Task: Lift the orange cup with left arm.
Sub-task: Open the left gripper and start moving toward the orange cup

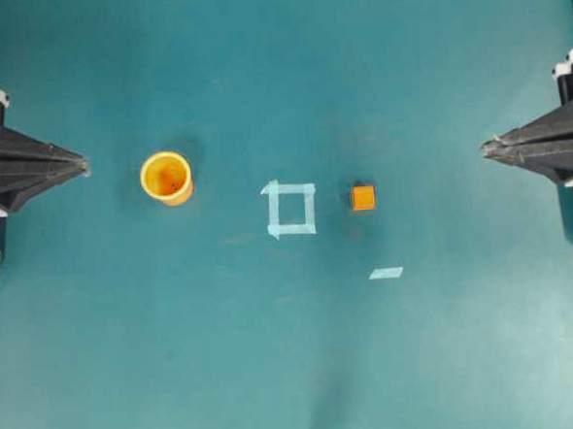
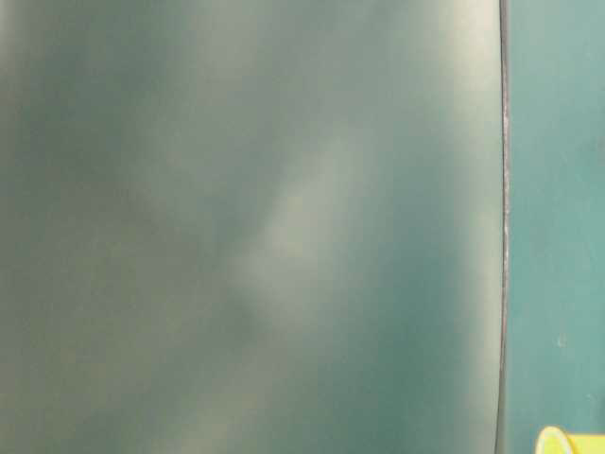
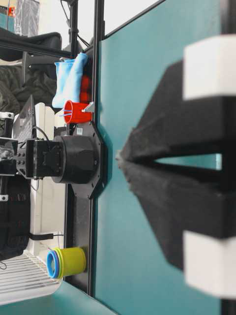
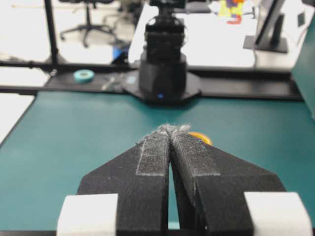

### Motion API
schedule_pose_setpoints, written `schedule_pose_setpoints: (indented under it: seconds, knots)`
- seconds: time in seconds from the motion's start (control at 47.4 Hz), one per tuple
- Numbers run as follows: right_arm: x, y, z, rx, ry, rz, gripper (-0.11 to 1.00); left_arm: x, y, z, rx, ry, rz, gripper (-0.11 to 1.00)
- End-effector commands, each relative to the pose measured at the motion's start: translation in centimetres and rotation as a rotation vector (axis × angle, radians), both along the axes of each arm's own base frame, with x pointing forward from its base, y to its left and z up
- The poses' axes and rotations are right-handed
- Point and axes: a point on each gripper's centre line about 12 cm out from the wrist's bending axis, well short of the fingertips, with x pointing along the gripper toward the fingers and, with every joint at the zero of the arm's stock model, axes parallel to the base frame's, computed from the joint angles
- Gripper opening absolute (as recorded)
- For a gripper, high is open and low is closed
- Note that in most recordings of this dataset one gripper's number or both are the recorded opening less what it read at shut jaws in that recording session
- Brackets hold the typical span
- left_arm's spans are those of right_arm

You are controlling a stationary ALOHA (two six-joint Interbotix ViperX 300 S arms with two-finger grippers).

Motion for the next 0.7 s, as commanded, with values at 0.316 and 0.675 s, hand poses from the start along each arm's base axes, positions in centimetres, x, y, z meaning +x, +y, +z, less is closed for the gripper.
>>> schedule_pose_setpoints:
  seconds: [0.316,0.675]
  knots:
    - [1.0,0.0,2.0,-0.008,0.041,0.001,0.0,-0.4,0.3,-2.0,0.01,0.252,0.015,0.25]
    - [1.3,0.0,1.7,-0.008,0.057,-0.001,0.0,-0.4,2.5,-5.4,-0.03,0.46,0.124,0.42]
